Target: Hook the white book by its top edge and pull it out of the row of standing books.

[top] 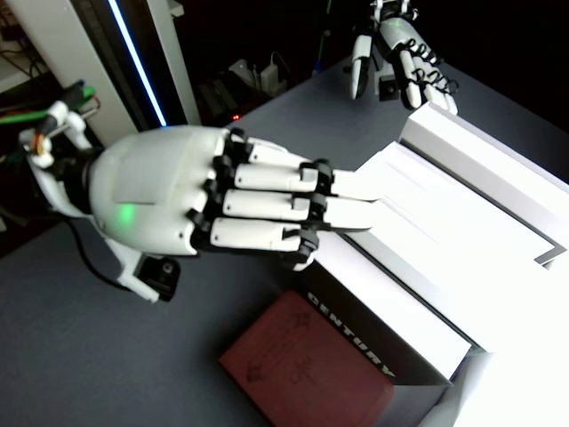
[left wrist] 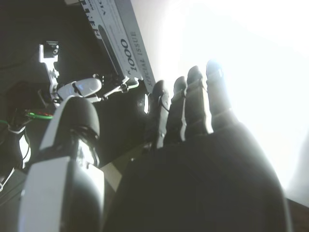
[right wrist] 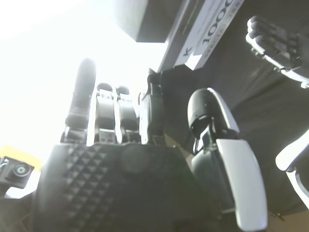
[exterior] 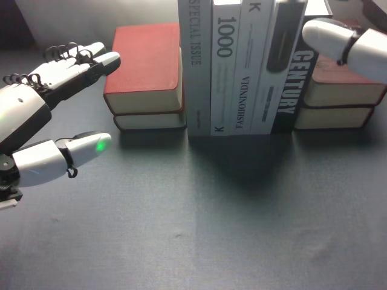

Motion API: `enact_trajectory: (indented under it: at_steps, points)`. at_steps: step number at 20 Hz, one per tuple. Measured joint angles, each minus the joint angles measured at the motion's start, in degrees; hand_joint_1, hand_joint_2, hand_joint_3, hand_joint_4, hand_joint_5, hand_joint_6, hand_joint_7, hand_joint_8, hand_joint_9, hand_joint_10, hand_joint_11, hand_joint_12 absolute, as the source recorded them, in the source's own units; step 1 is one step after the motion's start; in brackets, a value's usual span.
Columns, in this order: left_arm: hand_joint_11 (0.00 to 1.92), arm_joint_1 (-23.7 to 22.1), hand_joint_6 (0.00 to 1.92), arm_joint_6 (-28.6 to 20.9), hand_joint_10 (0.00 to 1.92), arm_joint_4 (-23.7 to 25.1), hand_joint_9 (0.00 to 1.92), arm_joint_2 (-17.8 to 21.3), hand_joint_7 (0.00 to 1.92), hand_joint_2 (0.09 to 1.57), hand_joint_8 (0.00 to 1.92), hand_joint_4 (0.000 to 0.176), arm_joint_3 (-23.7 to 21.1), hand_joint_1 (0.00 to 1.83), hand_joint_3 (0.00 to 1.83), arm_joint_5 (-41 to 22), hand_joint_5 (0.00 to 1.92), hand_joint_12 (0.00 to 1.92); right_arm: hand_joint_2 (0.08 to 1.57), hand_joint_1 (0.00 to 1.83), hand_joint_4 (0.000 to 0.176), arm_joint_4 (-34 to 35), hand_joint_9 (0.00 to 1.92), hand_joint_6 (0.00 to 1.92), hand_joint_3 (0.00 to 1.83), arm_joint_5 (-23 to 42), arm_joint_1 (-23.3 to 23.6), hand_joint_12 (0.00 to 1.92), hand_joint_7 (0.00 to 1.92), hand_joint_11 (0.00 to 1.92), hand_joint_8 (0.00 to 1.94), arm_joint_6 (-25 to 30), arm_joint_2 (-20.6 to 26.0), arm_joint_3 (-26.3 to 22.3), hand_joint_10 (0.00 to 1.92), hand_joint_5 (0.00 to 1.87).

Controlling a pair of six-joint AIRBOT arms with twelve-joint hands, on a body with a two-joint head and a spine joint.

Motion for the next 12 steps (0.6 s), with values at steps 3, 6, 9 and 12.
enact_trajectory:
  at_steps: [3, 6, 9, 12]
  points:
    - [0.0, 0.6, 0.0, 0.0, 0.0, -1.7, 0.0, 0.1, 0.0, 1.34, 0.0, 0.035, -0.5, 0.4, 0.0, -1.4, 0.0, 0.0, 1.43, 0.25, 0.0, -3.6, 0.0, 0.75, 0.0, 3.6, -2.7, 1.92, 0.09, 0.0, 0.0, 0.0, 2.0, -3.1, 0.0, 0.54]
    - [0.04, 1.0, 0.0, 0.0, 0.0, -1.7, 0.0, 0.3, 0.0, 1.35, 0.0, 0.022, -0.6, 0.34, 0.0, -2.4, 0.01, 0.03, 1.46, 0.18, 0.0, -4.0, 0.0, 0.69, 0.01, 8.2, -8.3, 1.92, 0.05, 0.0, 0.0, 1.2, 3.7, -5.7, 0.0, 0.47]
    - [0.0, 1.2, 0.0, 0.0, 0.0, -2.6, 0.0, 0.4, 0.0, 1.35, 0.0, 0.034, -1.0, 0.35, 0.0, -2.6, 0.0, 0.0, 1.48, 0.17, 0.0, -4.6, 0.0, 0.76, 0.0, 14.3, -16.3, 1.52, 0.08, 0.0, 0.0, 6.2, 4.5, -7.6, 0.0, 0.44]
    - [0.0, 1.4, 0.0, 0.2, 0.0, -2.7, 0.0, 0.6, 0.0, 1.35, 0.0, 0.031, -1.2, 0.38, 0.0, -3.1, 0.01, 0.0, 1.44, 0.27, 0.0, -5.4, 0.0, 0.75, 0.0, 16.6, -22.7, 0.07, 0.16, 0.0, 0.01, 8.3, 5.2, -9.7, 0.0, 0.45]
